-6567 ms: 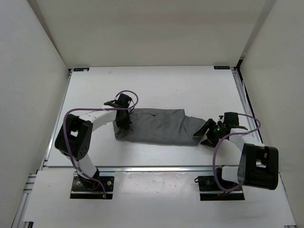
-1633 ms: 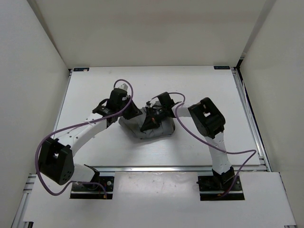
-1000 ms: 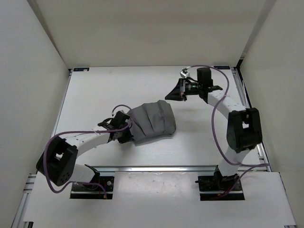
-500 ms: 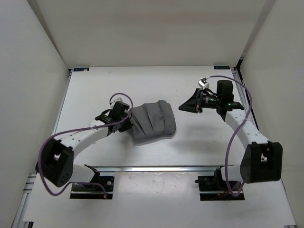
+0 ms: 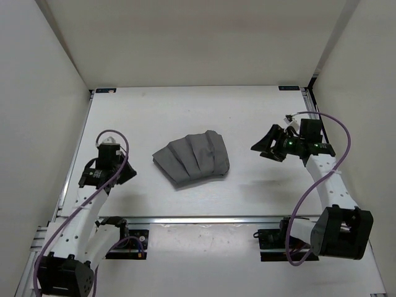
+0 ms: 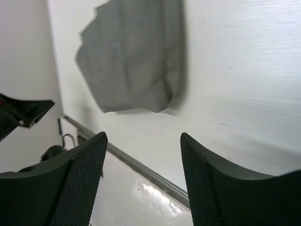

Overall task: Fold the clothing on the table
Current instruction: Fold the skirt

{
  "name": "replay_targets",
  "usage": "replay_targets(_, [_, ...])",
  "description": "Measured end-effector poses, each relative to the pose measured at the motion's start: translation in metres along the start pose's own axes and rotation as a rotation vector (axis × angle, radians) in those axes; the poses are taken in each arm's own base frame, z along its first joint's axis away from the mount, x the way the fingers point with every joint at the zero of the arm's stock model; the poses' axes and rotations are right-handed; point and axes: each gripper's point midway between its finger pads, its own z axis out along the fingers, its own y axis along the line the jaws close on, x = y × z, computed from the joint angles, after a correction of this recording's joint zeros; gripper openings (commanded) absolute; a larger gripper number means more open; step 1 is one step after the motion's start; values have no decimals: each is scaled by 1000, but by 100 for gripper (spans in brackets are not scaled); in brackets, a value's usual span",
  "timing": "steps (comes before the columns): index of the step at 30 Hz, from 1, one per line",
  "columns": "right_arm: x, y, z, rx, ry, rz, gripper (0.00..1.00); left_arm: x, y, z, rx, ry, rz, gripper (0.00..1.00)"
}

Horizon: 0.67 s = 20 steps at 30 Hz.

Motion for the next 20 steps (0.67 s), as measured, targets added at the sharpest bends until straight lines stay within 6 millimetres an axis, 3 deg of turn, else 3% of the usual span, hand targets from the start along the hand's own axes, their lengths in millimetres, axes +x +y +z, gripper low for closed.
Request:
replay_targets(2, [3,-16,1,66,10,11,68,24,15,6,-41,84,34,38])
replay_targets(4, [4,-29,2,112,18,17,68,52,21,10,-58,190,96,49])
replay_targets(5, [4,-34,2,130,19,19,68,62,19,10,-48,227,127,59])
replay_targets(7, [4,-43,1,162,20,20,68,75,10,7,-3,273,171,69])
replay_targets(8, [5,-46,2,171,23,21,69,77,4,5,27,278,170,77])
replay_targets(9, [6,-49,2,181,25,21,69,76,1,5,52,269,166,92])
replay_targets(10, [8,-52,3,189,32,23,70,75,-1,4,72,266,153,98])
replay_targets(15, [26,-67,10,210,94,58,69,70,8,7,73,252,95,99])
replay_targets(20, [56,-74,16,222,177,80,70,74,3,8,99,274,120,99])
